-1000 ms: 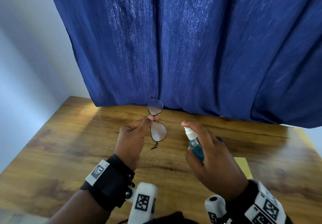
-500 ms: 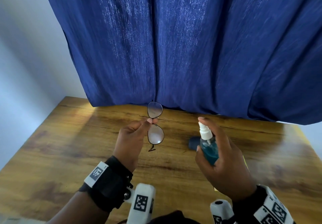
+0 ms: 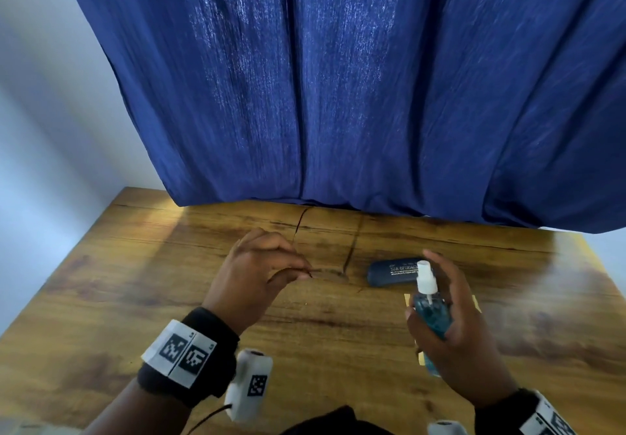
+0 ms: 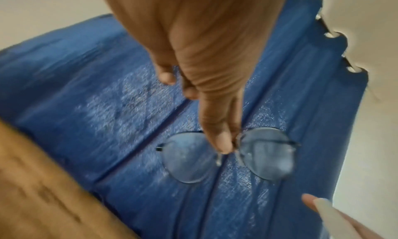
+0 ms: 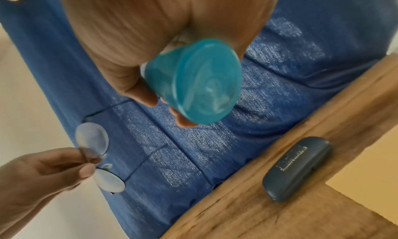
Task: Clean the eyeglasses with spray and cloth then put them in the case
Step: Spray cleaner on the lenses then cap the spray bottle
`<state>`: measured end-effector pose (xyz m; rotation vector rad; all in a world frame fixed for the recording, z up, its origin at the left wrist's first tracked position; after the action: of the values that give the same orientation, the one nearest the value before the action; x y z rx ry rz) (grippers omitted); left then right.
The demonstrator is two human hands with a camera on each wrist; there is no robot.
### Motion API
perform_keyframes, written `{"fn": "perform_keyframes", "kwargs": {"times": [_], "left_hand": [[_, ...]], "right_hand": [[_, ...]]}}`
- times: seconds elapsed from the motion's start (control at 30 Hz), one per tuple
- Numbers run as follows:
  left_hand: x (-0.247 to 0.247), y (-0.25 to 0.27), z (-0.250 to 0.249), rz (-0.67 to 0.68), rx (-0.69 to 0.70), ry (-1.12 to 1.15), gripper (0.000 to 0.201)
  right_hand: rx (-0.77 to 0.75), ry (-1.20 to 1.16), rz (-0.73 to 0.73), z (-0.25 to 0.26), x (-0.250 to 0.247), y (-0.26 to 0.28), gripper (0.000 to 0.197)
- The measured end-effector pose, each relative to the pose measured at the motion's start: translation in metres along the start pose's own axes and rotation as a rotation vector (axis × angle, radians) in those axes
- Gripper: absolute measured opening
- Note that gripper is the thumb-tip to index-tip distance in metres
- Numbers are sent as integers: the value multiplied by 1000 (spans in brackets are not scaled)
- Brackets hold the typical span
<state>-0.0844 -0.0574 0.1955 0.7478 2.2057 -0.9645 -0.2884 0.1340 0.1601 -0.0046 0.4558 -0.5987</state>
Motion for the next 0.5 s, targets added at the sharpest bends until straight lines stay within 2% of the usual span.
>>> {"fn": "perform_keyframes", "kwargs": {"times": [0.07, 0.17, 0.33, 0.5], "left_hand": [[-9, -2, -13, 8, 195, -30, 10], [-34, -3, -19, -96, 346, -2, 8], [-68, -6, -27, -227, 389, 69, 15], [-72, -5, -42, -260, 450, 110, 17]], "right_hand": [[19, -45, -15, -5, -4, -1, 85], [29, -92, -23, -5, -11, -4, 82], [-20, -62, 16, 20, -16, -17, 75], [-252, 100, 66, 86, -13, -32, 73]]}}
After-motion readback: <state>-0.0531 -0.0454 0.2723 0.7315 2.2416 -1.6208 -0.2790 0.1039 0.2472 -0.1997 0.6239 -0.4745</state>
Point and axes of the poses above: each hand's wrist, its own y-axis away from the middle knuckle, its own x-axis out of the palm, z = x × y, the point moved 9 cm from there along -y, towards the middle knuckle, and after that the axes turned 3 degrees about -z, right-handed, at the moved point
